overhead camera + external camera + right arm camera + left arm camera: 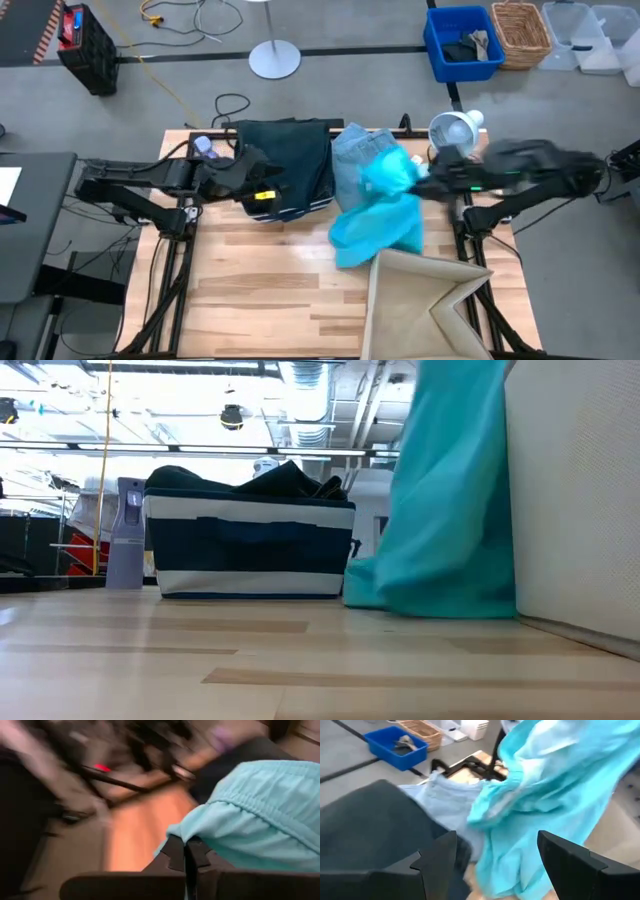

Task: Sort clothes
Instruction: Put the blue shorts into the white laundry organizer

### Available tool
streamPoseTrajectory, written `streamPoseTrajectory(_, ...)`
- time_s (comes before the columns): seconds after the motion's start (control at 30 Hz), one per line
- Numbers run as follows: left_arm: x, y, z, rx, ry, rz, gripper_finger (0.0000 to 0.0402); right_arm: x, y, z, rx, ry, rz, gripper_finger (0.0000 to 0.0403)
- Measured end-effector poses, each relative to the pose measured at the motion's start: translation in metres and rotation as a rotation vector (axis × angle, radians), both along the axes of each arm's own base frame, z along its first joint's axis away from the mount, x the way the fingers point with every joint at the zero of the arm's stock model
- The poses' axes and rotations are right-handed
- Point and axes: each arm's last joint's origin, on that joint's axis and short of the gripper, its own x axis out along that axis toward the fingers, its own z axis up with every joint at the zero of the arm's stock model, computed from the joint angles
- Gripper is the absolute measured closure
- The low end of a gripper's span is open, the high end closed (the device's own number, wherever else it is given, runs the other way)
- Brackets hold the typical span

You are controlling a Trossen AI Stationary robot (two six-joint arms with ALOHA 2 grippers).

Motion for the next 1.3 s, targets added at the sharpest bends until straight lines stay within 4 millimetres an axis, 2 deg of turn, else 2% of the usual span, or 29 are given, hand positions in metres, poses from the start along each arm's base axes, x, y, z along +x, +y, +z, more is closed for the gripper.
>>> streamPoseTrajectory(0.13,0.015,-0.001,-0.003,-0.009,-0.034,-0.021,0.0130,-0.048,0.002,0.022,0.088,-0.219,0.190,0.0401)
streamPoseTrajectory(0.23,0.025,-0.002,-0.008,-0.010,-0.026,-0.025,0.0130,-0.074,0.003,0.030,0.196,-0.295,0.372,0.0401)
streamPoseTrajectory(0.37,0.036,-0.002,-0.017,-0.018,-0.003,-0.033,0.0130,-0.088,0.008,0.032,0.292,-0.284,0.609,0.0401)
streamPoseTrajectory(0.5,0.044,-0.003,-0.025,-0.028,0.024,-0.042,0.0130,-0.091,0.017,0.033,0.366,-0.240,0.784,0.0401)
streamPoseTrajectory(0.7,0.050,-0.001,-0.029,-0.066,0.017,-0.012,0.0130,-0.074,0.044,0.024,0.427,-0.050,0.863,0.0401)
streamPoseTrajectory(0.9,0.051,0.002,-0.031,-0.094,0.009,0.011,0.0130,-0.038,0.092,-0.003,0.326,0.221,0.862,0.0401)
streamPoseTrajectory(1.13,0.051,0.004,-0.031,-0.099,0.007,0.022,0.0130,-0.001,0.132,-0.026,0.258,0.328,0.840,0.0401)
streamPoseTrajectory(1.3,0.051,0.004,-0.031,-0.109,0.006,0.022,0.0130,0.028,0.164,-0.055,0.245,0.483,0.780,0.0401)
